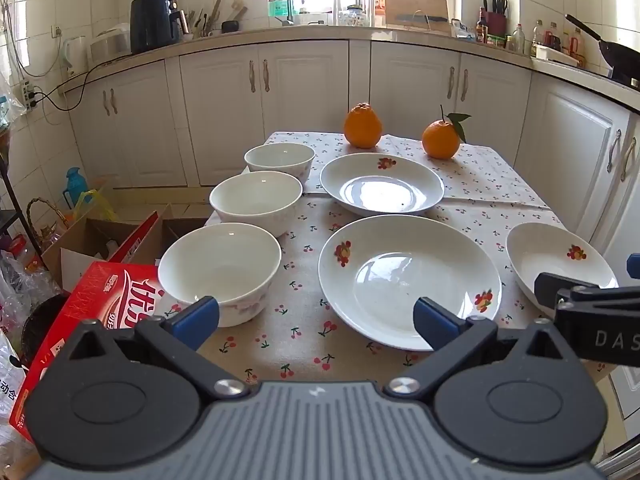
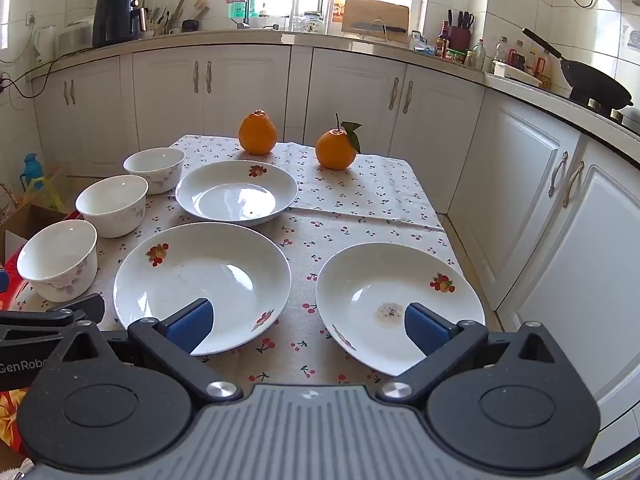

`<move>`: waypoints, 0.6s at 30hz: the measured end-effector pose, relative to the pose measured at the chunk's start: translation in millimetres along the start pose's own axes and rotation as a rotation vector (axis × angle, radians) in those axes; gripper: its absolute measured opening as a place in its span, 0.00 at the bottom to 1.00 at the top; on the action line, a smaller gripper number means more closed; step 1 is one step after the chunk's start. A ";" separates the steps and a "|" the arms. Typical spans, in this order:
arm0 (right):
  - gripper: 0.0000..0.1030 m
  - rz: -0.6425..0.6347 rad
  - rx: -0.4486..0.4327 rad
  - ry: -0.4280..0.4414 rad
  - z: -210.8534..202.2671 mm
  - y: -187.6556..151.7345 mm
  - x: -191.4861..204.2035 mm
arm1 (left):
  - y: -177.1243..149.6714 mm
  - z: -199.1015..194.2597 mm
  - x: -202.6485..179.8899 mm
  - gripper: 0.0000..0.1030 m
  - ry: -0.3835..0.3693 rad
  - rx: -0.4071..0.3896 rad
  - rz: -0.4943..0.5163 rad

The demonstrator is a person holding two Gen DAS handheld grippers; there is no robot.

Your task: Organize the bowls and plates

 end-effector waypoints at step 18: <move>1.00 0.003 -0.006 0.000 -1.2 0.2 0.9 | -0.8 1.8 -1.7 0.99 0.010 -0.007 0.008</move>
Point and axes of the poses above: each gripper's, at about its wrist camera, not at the fingertips, and z roughly the way its jaws point, x to its left, y to its top, the point moved 1 cm from there along z, roughly the way its jaws point, and after that the axes turned 10 degrees about x, right-handed, at the moved point
